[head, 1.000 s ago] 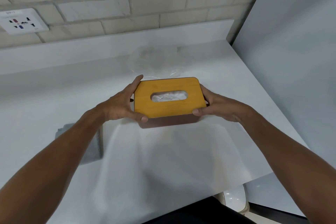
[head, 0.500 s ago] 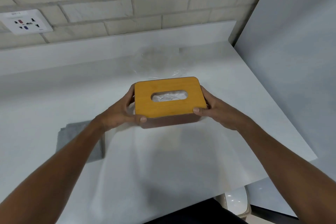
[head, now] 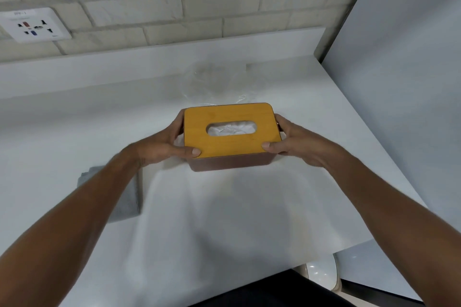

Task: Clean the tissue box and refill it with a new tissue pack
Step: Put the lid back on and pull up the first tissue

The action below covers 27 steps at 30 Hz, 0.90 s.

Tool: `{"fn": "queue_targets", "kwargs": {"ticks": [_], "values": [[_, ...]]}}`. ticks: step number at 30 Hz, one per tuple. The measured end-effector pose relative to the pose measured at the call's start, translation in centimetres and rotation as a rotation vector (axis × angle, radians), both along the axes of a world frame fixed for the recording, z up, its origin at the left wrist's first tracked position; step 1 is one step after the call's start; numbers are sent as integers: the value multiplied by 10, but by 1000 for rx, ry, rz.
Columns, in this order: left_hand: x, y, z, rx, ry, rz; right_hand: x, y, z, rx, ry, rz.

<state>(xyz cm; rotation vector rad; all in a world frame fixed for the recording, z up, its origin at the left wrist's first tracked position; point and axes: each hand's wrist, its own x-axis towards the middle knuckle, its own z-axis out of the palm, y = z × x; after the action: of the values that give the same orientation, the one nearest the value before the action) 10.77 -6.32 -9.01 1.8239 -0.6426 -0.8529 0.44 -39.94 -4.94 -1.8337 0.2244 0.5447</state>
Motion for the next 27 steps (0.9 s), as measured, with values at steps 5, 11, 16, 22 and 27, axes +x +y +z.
{"fn": "queue_targets", "kwargs": {"ticks": [5,11,16,22,27], "values": [[5,3,10,116,-13,-4,7,-16,11,-8,107,102],[1,-2,16,87,71,-6,15,-17,11,-48,210,116],[1,-4,19,131,62,-7,15,-11,26,-244,188,143],[1,-3,16,140,51,109,23,15,48,-780,-380,-10],[4,-9,14,183,-31,107,32,67,49,-788,-323,407]]}}
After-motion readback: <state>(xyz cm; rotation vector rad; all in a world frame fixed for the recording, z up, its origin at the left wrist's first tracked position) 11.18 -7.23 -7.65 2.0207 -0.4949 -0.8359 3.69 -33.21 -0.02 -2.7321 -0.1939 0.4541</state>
